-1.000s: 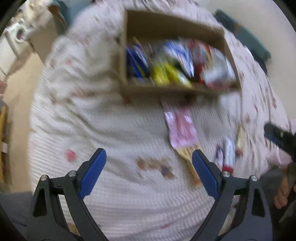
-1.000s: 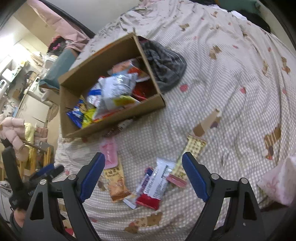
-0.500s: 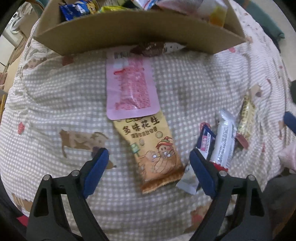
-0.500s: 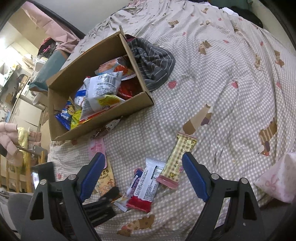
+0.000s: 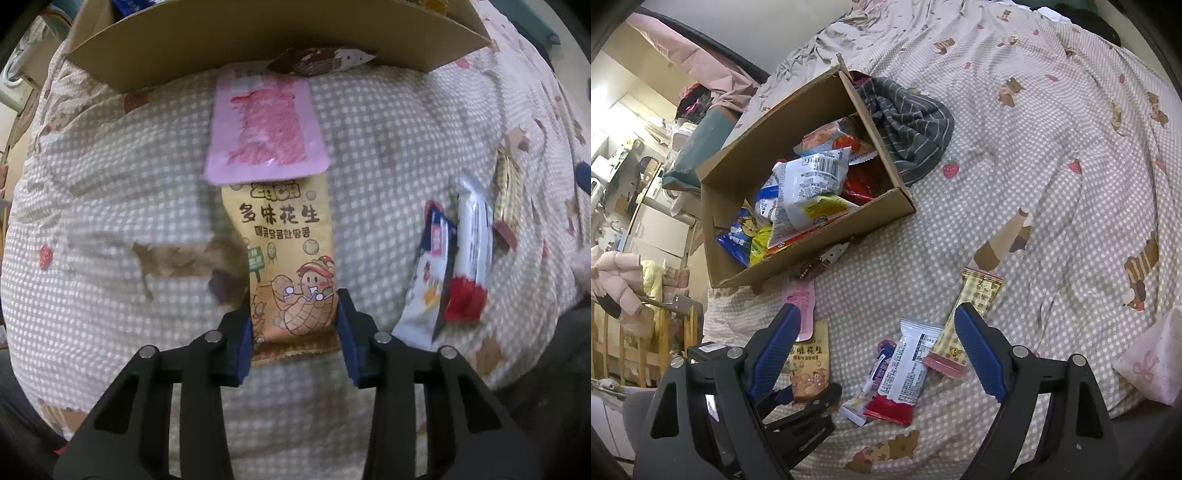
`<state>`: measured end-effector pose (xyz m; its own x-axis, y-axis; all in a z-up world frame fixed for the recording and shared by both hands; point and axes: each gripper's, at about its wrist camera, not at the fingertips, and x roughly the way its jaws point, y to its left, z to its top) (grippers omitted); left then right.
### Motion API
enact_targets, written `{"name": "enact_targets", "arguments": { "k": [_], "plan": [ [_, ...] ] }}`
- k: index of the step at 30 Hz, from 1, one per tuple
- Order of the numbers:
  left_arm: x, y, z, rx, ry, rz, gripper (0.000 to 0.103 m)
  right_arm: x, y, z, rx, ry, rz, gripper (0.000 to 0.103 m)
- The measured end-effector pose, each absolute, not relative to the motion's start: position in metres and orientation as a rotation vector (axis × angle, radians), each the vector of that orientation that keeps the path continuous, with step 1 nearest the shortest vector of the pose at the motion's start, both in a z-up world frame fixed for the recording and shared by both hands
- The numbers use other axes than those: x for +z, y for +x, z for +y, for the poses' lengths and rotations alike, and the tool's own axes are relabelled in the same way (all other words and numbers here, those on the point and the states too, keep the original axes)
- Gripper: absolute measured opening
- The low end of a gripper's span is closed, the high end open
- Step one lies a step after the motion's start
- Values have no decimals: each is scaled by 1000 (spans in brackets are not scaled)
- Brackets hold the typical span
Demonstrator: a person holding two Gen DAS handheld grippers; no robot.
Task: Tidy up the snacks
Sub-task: 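Grasp the yellow peanut snack bag with the left tool, then grasp the white-and-red wrapped bar with the right tool while the left tool holds the peanut bag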
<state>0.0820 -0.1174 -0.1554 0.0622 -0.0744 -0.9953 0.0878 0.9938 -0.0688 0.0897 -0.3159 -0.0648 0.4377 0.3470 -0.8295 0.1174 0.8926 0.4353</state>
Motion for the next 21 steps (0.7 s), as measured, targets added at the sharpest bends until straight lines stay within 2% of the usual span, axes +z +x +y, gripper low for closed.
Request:
{"name": "enact_targets", "arguments": {
  "k": [9,14,21],
  "plan": [
    [-104,60,-71,-144,-31,1441,34,-66,90,-313,157,479,1130,88],
    [-68,68,-41,-103,-27,1322,34,-73,92,-315,152,501,1158,88],
    [-60,87,-6,-85,-56,1233,34,-84,92,-336,110,620,1175,88]
  ]
}}
